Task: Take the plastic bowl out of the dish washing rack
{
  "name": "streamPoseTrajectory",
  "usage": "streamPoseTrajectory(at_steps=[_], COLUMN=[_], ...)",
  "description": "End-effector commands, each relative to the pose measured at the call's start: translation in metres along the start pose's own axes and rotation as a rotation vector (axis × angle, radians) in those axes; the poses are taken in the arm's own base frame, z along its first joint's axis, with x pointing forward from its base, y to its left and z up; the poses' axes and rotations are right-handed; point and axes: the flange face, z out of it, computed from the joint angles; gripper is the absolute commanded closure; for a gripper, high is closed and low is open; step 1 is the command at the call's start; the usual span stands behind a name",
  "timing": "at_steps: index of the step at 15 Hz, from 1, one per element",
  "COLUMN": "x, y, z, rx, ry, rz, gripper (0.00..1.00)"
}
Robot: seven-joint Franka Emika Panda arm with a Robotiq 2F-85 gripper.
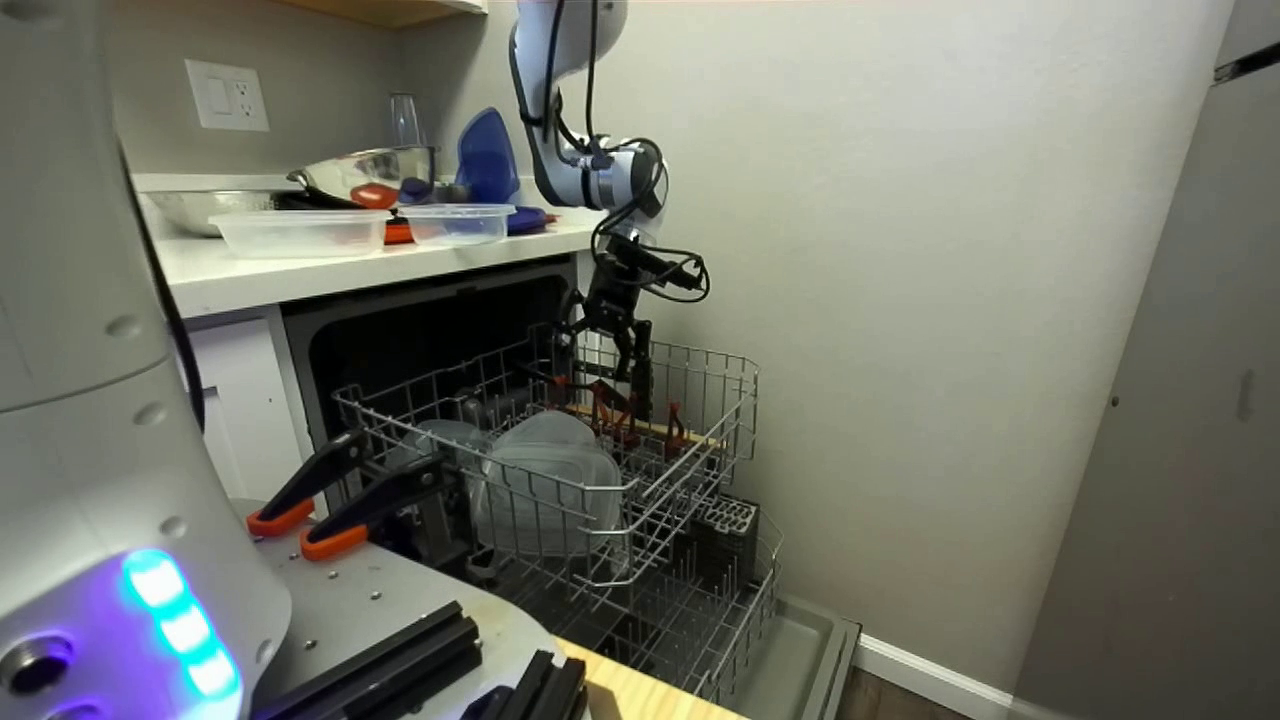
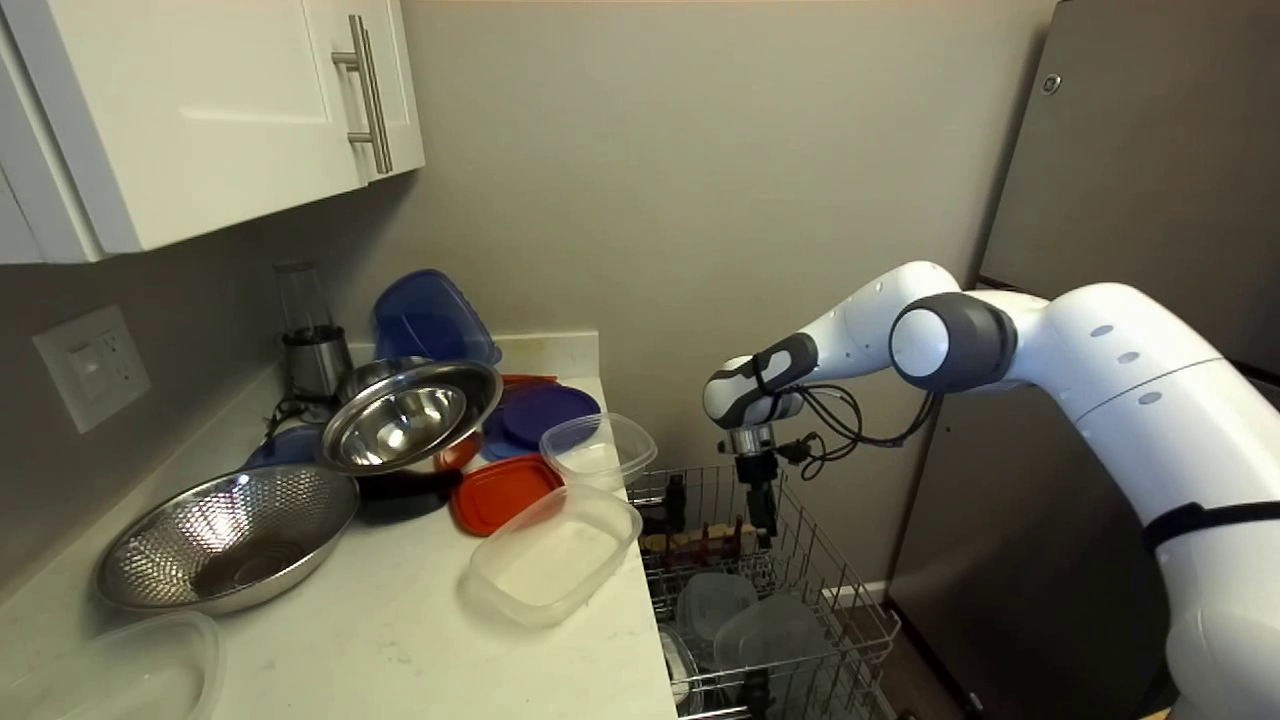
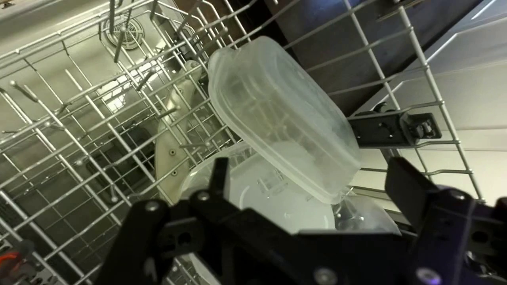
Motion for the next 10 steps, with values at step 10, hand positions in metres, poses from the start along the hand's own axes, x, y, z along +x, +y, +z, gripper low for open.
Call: streamPoseTrajectory(at_steps=[10], x=[0.042], y=[0.046], z=[0.035], rx=[0.035], ry=[-0.084], rz=[-0.298], gripper=[0.0])
